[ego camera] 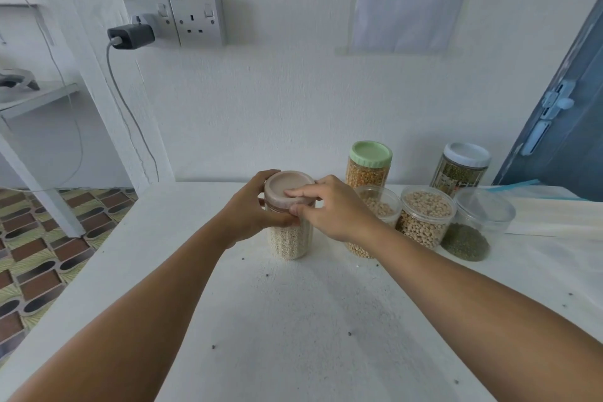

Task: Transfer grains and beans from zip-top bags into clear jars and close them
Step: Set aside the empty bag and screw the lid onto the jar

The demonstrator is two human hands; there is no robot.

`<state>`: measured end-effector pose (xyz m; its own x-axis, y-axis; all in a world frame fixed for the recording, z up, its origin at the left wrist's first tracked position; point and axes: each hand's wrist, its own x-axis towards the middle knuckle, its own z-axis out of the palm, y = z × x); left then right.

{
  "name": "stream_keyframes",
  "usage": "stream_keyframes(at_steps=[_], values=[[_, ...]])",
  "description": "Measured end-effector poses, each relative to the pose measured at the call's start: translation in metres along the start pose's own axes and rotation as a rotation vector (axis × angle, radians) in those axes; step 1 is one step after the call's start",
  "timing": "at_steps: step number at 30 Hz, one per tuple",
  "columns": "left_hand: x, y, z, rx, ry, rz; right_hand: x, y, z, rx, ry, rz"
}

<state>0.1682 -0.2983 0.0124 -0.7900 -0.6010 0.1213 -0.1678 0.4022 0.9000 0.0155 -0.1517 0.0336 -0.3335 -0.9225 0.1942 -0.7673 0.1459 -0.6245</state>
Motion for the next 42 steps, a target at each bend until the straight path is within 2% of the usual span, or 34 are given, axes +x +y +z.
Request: stream_keyframes(at_steps=[6, 15, 31, 37, 42], values=[[-0.003, 0.003, 0.001, 0.0, 0.004, -0.002, -0.005, -0.004, 0.003, -0.009, 0.035, 0.003], [-0.02, 0.019, 0.012, 0.091, -0.059, 0.003, -0.037, 0.008, -0.014, -0.016, -0.022, -0.016], [-0.037, 0.075, 0.13, 0.159, -0.133, 0.066, -0.136, 0.064, -0.106, 0.012, -0.06, 0.049], [-0.023, 0.098, 0.178, 0.163, -0.145, 0.097, -0.154, 0.102, -0.137, 0.029, -0.028, 0.099], [-0.015, 0.112, 0.201, 0.169, -0.144, 0.095, -0.158, 0.12, -0.156, 0.044, -0.083, 0.109]])
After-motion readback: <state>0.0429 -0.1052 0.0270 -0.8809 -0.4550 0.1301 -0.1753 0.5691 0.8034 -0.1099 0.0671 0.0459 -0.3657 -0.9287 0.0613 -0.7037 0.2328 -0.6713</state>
